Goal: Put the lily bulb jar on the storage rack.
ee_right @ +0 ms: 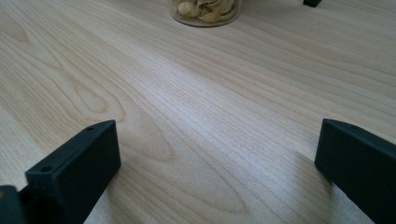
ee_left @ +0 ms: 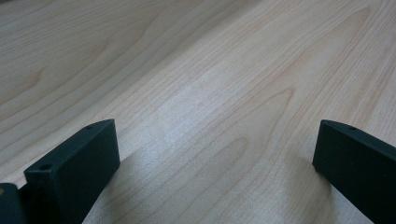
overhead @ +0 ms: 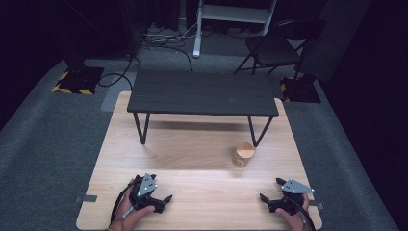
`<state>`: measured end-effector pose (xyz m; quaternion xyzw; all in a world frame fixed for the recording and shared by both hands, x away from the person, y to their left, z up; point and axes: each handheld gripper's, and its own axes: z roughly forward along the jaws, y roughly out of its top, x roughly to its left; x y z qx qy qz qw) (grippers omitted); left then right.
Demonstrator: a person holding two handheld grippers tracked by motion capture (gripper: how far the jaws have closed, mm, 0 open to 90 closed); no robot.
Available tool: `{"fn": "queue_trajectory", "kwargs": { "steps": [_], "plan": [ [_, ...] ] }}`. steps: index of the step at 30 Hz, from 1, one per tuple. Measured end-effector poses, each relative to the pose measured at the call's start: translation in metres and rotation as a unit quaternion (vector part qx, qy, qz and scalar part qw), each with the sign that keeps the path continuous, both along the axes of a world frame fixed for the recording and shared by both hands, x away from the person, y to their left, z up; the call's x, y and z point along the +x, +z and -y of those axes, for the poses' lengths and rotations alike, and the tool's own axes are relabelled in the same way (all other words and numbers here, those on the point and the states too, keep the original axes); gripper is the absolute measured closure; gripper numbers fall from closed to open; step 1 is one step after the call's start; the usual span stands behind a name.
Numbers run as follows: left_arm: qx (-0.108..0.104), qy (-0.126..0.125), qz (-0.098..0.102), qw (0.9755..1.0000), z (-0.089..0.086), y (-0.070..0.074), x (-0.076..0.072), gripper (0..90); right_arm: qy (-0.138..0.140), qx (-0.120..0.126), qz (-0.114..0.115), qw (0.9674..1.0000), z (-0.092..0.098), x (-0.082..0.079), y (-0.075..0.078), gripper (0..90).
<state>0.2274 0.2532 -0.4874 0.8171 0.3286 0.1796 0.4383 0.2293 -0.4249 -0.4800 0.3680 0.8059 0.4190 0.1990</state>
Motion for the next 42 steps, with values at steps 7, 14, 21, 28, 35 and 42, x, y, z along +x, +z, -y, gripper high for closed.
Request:
{"fn": "queue_trajectory", "kwargs": {
  "steps": [7,14,21,28,35,42],
  "plan": [
    [0.0,0.002,0.0,1.0,0.0,0.0,0.0,0.5,0.0,0.0,0.0,1.0,0.0,0.0,0.0,0.0],
    [0.0,0.003,0.0,1.0,0.0,0.0,0.0,0.5,0.0,0.0,-0.001,1.0,0.001,-0.001,0.0,0.0],
    [0.0,0.003,0.0,1.0,0.0,0.0,0.0,0.5,-0.01,0.0,0.0,1.0,0.001,-0.004,0.0,0.0],
    [0.0,0.005,0.0,1.0,0.001,0.0,-0.001,0.5,0.006,-0.006,-0.002,1.0,-0.006,0.003,0.008,0.1],
    [0.0,0.005,0.0,1.0,0.001,0.0,-0.001,0.5,0.044,-0.008,0.006,0.999,-0.032,0.029,0.031,0.2],
    [0.0,0.006,0.0,1.0,0.001,0.0,-0.001,0.5,0.056,-0.011,0.002,0.9984,-0.053,0.053,0.045,0.3]
  ]
}}
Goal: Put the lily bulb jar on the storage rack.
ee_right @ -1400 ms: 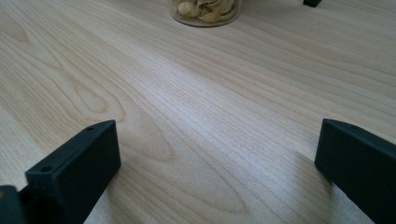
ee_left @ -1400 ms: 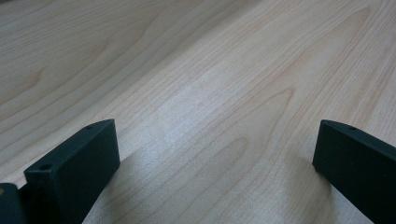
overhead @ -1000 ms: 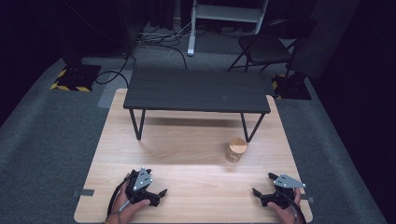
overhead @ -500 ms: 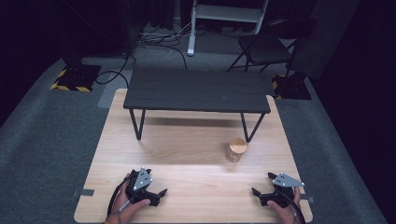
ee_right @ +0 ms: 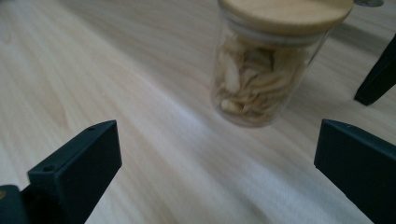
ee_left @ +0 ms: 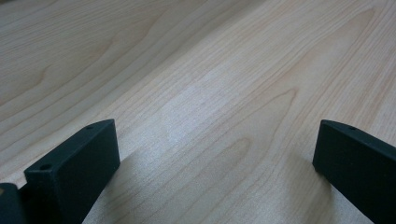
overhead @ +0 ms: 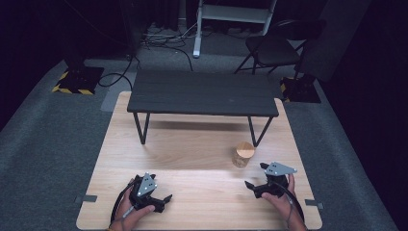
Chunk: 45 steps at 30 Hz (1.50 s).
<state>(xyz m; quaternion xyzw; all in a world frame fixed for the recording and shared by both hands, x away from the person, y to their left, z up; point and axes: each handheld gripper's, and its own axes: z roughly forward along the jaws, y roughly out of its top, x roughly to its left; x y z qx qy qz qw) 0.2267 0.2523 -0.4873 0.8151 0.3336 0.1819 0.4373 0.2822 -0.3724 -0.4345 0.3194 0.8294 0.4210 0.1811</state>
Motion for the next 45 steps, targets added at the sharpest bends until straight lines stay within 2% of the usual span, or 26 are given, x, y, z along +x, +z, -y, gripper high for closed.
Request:
{"fn": "queue_trajectory", "kwargs": {
  "steps": [2,5,9,17,21,24,28,31,34,36,37,39,40,45],
  "plan": [
    [0.0,0.0,0.0,1.0,0.0,0.0,0.0,0.5,-0.002,-0.013,0.001,0.9999,-0.008,0.006,0.004,0.3],
    [0.0,0.0,0.0,1.0,0.0,0.0,0.0,0.5,0.002,-0.004,0.0,1.0,-0.014,0.016,0.008,0.3],
    [0.0,0.0,0.0,1.0,0.0,0.0,0.0,0.5,0.0,-0.004,0.001,1.0,-0.018,0.022,0.01,0.4],
    [0.0,0.0,0.0,1.0,0.0,0.0,0.0,0.5,-0.015,0.006,0.003,0.9999,-0.027,0.036,0.014,0.3],
    [0.0,0.0,0.0,1.0,0.0,0.0,0.0,0.5,-0.019,0.004,0.004,0.9998,-0.032,0.046,0.017,0.2],
    [0.0,0.0,0.0,1.0,0.0,0.0,0.0,0.5,-0.017,-0.007,0.005,0.9998,-0.038,0.054,0.019,0.2],
    [0.0,0.0,0.0,1.0,0.0,0.0,0.0,0.5,-0.009,-0.003,0.006,0.9999,-0.04,0.064,0.015,0.2],
    [0.0,0.0,0.0,1.0,0.0,0.0,0.0,0.5,-0.012,-0.01,-0.001,0.9999,-0.043,0.071,0.011,0.3],
    [0.0,0.0,0.0,1.0,0.0,0.0,0.0,0.5,-0.018,0.003,-0.007,0.9998,-0.04,0.075,0.005,0.7],
    [0.0,-0.001,0.0,1.0,0.0,0.0,0.0,0.5,-0.021,0.018,-0.012,0.9996,-0.035,0.078,0.001,3.9],
    [0.0,-0.001,0.0,1.0,0.0,0.0,0.0,0.5,-0.017,0.018,-0.017,0.9996,-0.034,0.081,0.0,9.7],
    [0.0,-0.001,0.0,1.0,0.0,0.0,0.0,0.5,-0.01,0.006,-0.012,0.9999,-0.036,0.082,-0.001,18.0],
    [0.0,-0.001,0.0,1.0,0.0,0.0,0.001,0.5,0.001,0.001,-0.011,0.9999,-0.036,0.084,-0.001,24.1],
    [0.0,-0.001,0.0,1.0,0.0,0.0,0.001,0.5,-0.001,0.007,-0.006,1.0,-0.036,0.084,-0.004,25.0]
  ]
}}
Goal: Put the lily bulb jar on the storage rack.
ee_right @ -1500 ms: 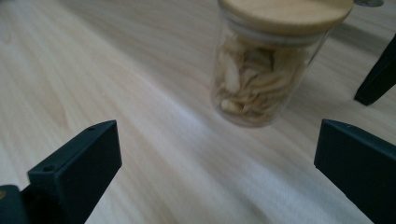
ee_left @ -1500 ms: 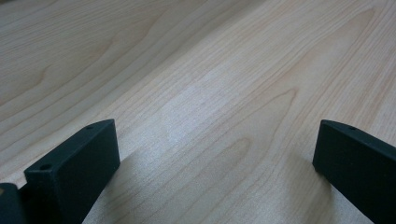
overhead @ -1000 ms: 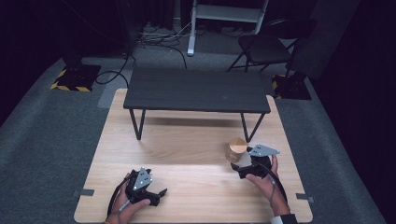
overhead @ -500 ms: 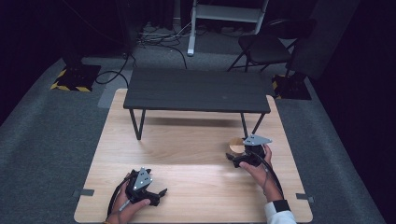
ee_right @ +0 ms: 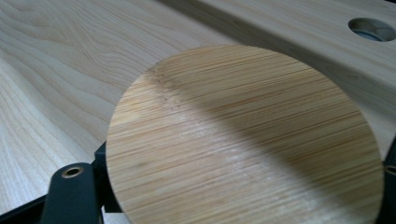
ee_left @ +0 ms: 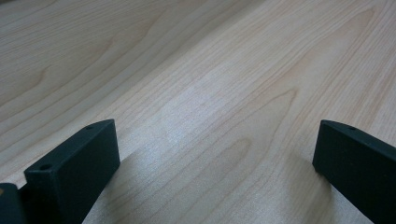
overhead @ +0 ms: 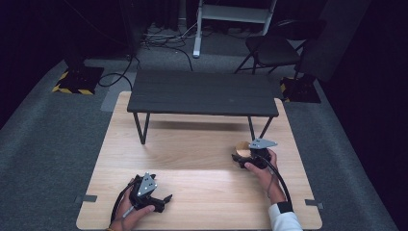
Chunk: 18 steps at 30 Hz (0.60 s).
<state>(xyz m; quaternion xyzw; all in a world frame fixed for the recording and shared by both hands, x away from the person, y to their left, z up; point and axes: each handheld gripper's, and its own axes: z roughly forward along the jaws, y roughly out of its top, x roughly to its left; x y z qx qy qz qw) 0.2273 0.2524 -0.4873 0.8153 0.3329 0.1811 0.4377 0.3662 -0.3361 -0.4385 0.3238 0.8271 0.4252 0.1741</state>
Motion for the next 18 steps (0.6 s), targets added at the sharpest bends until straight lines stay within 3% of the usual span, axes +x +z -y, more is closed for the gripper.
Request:
{"fn": "queue_trajectory", "kwargs": {
  "steps": [5,6,10,15,16,18],
  "plan": [
    [0.0,0.0,0.0,1.0,0.0,0.0,0.0,0.5,-0.015,-0.008,-0.005,0.9998,-0.001,-0.004,0.008,25.1],
    [0.0,0.0,0.0,1.0,0.0,0.0,0.0,0.5,-0.014,-0.009,0.005,0.9998,-0.001,-0.009,0.015,25.1],
    [0.0,0.0,0.0,1.0,0.0,0.0,0.0,0.5,-0.002,-0.008,0.006,0.9999,0.0,-0.012,0.032,25.1],
    [0.0,0.0,0.0,1.0,0.0,0.0,0.0,0.5,0.029,-0.021,0.0,0.9994,-0.007,-0.013,0.07,25.2],
    [0.0,0.0,0.0,1.0,0.0,0.0,0.0,0.5,0.041,-0.021,0.0,0.9989,-0.011,-0.013,0.084,25.1],
    [0.0,0.0,0.0,1.0,0.0,0.0,0.0,0.5,0.047,-0.02,-0.001,0.9987,-0.013,-0.012,0.091,25.1]
  ]
}}
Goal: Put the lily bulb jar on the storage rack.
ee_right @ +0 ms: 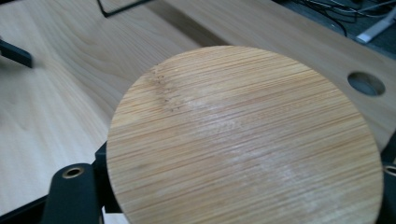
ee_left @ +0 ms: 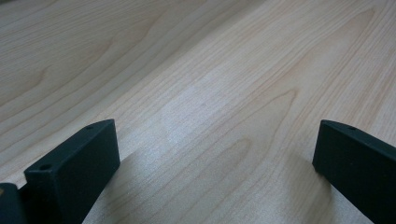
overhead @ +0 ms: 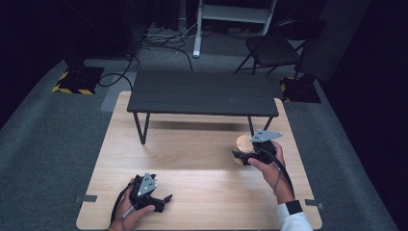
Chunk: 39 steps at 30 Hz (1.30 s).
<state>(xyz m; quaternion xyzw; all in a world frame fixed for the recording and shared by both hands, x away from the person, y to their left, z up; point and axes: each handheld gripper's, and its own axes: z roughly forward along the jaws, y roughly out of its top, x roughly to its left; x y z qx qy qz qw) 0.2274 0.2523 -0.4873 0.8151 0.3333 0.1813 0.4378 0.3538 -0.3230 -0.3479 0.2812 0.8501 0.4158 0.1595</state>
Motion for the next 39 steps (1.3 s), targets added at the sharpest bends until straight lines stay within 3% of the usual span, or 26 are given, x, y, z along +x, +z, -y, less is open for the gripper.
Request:
{"fn": "queue_trajectory", "kwargs": {
  "steps": [8,9,12,13,15,17,23,26,31,35,39],
  "plan": [
    [0.001,0.0,0.0,1.0,0.0,0.0,0.0,0.5,0.035,0.018,-0.005,0.9992,-0.017,0.018,0.056,25.1],
    [0.001,0.0,0.0,1.0,0.0,0.0,0.0,0.5,0.042,0.019,-0.003,0.9989,-0.023,0.022,0.07,25.1],
    [0.0,0.001,0.0,1.0,0.0,0.0,0.0,0.5,0.048,0.025,0.002,0.9985,-0.028,0.026,0.081,25.1],
    [0.0,0.001,0.0,1.0,0.0,0.0,0.0,0.5,0.049,0.018,0.014,0.9986,-0.034,0.027,0.093,25.1],
    [0.001,0.001,0.0,1.0,0.0,0.0,0.0,0.5,0.045,0.02,0.019,0.9986,-0.036,0.028,0.097,25.1],
    [0.001,0.001,0.0,1.0,0.0,0.0,0.0,0.5,0.043,0.037,0.017,0.9982,-0.037,0.037,0.106,25.1],
    [0.001,0.002,0.0,1.0,0.001,0.0,0.0,0.5,0.017,0.046,0.024,0.9985,-0.05,0.053,0.12,25.1],
    [0.0,0.003,0.0,1.0,0.001,0.0,0.0,0.5,0.004,0.034,0.032,0.9989,-0.062,0.061,0.127,25.1],
    [0.0,0.003,0.0,1.0,0.001,0.0,0.0,0.5,-0.004,0.038,0.033,0.9987,-0.071,0.073,0.133,25.1],
    [0.0,0.003,0.0,1.0,0.001,0.0,0.0,0.5,-0.02,0.056,0.026,0.9979,-0.077,0.085,0.129,25.1],
    [0.0,0.003,0.0,1.0,0.001,0.0,0.0,0.5,-0.034,0.042,0.013,0.9985,-0.088,0.097,0.125,25.1]
  ]
}}
